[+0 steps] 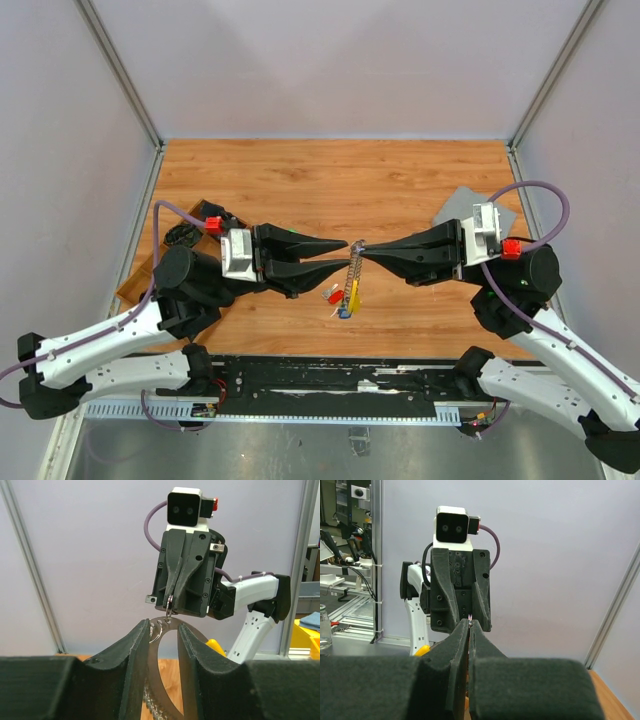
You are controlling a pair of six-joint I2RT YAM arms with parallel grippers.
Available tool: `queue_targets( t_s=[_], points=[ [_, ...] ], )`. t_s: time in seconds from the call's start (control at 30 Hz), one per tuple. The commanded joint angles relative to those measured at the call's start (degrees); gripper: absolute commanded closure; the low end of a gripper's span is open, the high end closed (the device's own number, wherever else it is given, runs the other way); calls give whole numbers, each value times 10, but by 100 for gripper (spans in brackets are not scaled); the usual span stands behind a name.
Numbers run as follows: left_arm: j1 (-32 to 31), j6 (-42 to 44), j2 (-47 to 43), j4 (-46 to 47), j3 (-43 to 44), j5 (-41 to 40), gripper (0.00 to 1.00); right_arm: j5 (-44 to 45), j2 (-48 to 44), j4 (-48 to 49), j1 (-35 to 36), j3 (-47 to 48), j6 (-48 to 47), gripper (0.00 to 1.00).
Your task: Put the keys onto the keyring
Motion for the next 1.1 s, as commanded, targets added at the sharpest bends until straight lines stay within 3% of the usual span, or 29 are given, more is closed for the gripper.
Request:
queue_targets(
  t_s=[0.0, 0.6, 0.83, 0.93, 1.07],
  points=[
    [-4, -6, 5, 14, 9, 5, 66, -7, -2, 41, 10, 2, 4, 100],
    [-4, -6, 14, 15, 16, 17, 75, -10, 8, 17, 24, 10, -14, 100],
    [-4, -6, 17, 9, 22, 24, 86, -9, 10, 3, 30, 13, -27, 100],
    [-4, -5, 19, 0, 29, 28, 99, -8, 12, -5, 32, 13, -34, 100],
    [-4, -5, 22, -26, 44, 29, 100, -6, 9, -29, 33, 20, -51, 99]
  ],
)
